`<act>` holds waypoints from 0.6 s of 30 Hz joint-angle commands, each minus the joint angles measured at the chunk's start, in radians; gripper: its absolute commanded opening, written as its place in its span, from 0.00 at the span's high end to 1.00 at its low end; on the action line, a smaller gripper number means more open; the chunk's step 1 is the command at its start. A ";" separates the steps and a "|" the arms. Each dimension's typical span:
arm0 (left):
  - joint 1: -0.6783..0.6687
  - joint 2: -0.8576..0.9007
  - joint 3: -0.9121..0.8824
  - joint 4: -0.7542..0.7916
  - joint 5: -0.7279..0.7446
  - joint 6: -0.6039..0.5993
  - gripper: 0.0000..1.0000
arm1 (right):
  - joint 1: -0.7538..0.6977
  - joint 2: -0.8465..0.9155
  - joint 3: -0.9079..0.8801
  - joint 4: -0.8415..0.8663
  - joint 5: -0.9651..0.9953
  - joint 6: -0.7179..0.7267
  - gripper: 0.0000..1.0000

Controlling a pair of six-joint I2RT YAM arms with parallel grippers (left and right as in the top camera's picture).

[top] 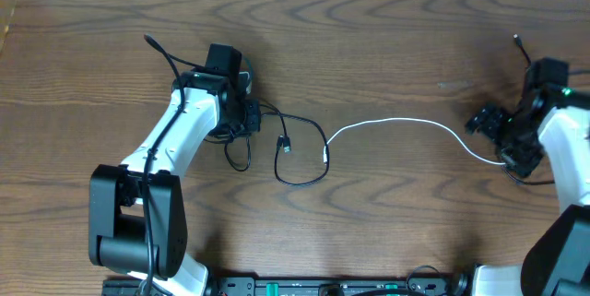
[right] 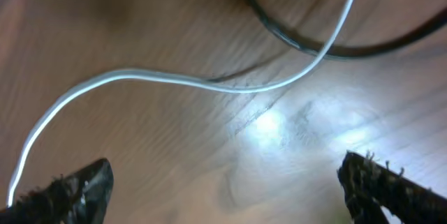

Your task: Untangle cables

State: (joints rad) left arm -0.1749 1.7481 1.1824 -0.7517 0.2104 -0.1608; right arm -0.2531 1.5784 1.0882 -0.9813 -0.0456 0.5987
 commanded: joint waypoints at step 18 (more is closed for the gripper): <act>-0.001 -0.017 -0.003 -0.018 -0.010 -0.009 0.93 | 0.004 0.004 -0.365 0.559 0.161 0.396 0.49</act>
State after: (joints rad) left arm -0.1749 1.7481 1.1824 -0.7628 0.2104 -0.1608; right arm -0.2531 1.5745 0.7433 -0.4213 0.0658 0.9672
